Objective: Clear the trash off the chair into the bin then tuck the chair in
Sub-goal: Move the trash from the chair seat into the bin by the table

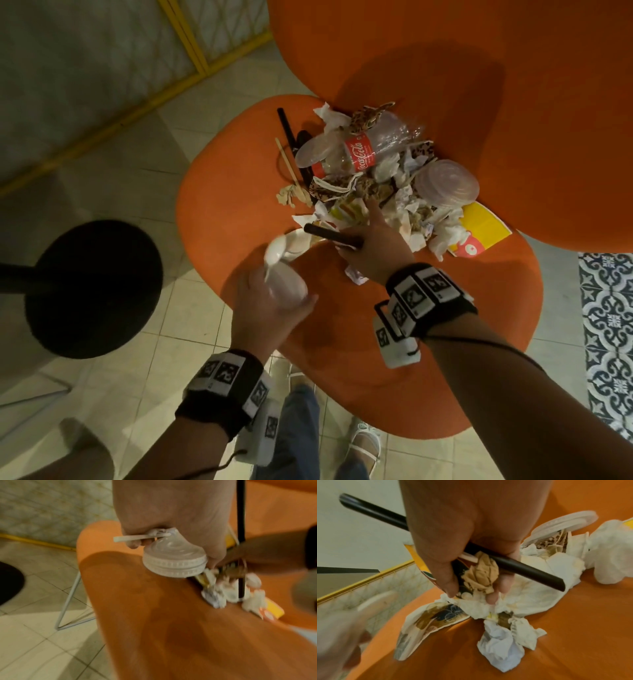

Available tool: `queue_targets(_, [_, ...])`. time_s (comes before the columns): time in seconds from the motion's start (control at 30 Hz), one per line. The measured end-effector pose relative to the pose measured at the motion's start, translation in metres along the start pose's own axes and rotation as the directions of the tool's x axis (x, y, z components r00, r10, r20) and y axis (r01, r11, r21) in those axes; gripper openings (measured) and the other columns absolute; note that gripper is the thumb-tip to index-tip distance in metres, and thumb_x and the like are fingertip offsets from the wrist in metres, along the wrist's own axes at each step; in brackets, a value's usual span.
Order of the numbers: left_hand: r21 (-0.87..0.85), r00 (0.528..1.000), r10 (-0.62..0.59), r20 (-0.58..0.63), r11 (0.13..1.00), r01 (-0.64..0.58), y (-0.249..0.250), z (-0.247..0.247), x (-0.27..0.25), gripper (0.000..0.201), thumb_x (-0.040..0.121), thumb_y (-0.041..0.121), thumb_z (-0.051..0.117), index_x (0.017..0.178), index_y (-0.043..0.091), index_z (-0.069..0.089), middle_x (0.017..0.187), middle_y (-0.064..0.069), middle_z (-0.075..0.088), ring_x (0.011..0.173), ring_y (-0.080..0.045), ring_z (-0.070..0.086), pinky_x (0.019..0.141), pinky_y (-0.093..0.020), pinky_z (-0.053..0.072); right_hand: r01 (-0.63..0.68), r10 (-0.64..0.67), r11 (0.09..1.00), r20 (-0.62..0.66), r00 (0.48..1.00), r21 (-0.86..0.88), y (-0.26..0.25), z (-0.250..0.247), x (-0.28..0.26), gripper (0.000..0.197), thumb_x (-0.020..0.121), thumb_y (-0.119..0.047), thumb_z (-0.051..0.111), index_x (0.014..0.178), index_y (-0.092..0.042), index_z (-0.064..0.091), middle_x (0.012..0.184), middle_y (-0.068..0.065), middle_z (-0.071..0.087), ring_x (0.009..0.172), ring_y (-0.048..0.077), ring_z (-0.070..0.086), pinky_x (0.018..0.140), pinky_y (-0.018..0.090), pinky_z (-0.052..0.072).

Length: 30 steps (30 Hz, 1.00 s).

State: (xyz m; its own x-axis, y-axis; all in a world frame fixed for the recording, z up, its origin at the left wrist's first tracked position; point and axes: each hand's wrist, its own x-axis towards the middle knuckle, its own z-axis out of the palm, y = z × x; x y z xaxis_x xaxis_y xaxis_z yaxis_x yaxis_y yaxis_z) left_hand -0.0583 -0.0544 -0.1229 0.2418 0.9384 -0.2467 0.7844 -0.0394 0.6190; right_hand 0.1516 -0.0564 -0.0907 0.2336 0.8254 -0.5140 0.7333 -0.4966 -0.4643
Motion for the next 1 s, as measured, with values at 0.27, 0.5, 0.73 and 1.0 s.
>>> queue_targets(0.27, [0.233, 0.986, 0.051, 0.161, 0.968, -0.088, 0.026, 0.01, 0.059, 0.106, 0.056, 0.072, 0.07, 0.14, 0.02, 0.03, 0.142, -0.002, 0.033, 0.13, -0.022, 0.028, 0.104, -0.032, 0.026, -0.058, 0.057, 0.998, -0.064, 0.996, -0.021, 0.001, 0.004, 0.015, 0.034, 0.091, -0.034, 0.054, 0.123, -0.023, 0.062, 0.15, 0.005, 0.03, 0.104, 0.029, 0.059, 0.083, 0.033, 0.048])
queue_targets(0.5, [0.285, 0.948, -0.036, 0.317, 0.957, -0.059, 0.036, 0.017, 0.073, 0.11, 0.051, 0.078, 0.067, 0.139, 0.021, 0.031, 0.14, -0.002, 0.038, 0.129, -0.028, 0.027, 0.107, -0.043, 0.029, -0.042, 0.059, 0.995, -0.187, 0.981, 0.091, 0.005, 0.01, -0.005, 0.033, 0.091, -0.03, 0.057, 0.121, -0.018, 0.064, 0.152, -0.003, 0.029, 0.11, 0.029, 0.057, 0.085, 0.035, 0.049])
queue_targets(0.73, [0.138, 0.928, 0.015, 0.373, 0.988, -0.071, 0.029, 0.019, 0.054, 0.108, 0.054, 0.06, 0.079, 0.142, 0.027, 0.025, 0.146, -0.006, 0.024, 0.134, -0.03, 0.022, 0.108, -0.045, 0.026, 0.007, 0.106, 0.944, -0.326, 0.939, 0.329, 0.018, 0.016, -0.036, 0.028, 0.087, -0.027, 0.064, 0.114, -0.019, 0.067, 0.146, -0.006, 0.041, 0.099, 0.018, 0.059, 0.072, 0.022, 0.037])
queue_targets(1.0, [-0.019, 0.939, -0.023, 0.342, 0.999, 0.031, 0.022, 0.039, 0.043, 0.116, 0.048, 0.032, 0.091, 0.141, 0.035, 0.022, 0.145, 0.003, 0.035, 0.133, -0.024, 0.033, 0.107, -0.048, 0.036, -0.016, 0.199, 0.922, -0.438, 0.877, 0.387, 0.035, 0.016, -0.06, 0.028, 0.085, -0.029, 0.068, 0.111, -0.017, 0.07, 0.144, -0.004, 0.045, 0.109, 0.022, 0.059, 0.077, 0.023, 0.039])
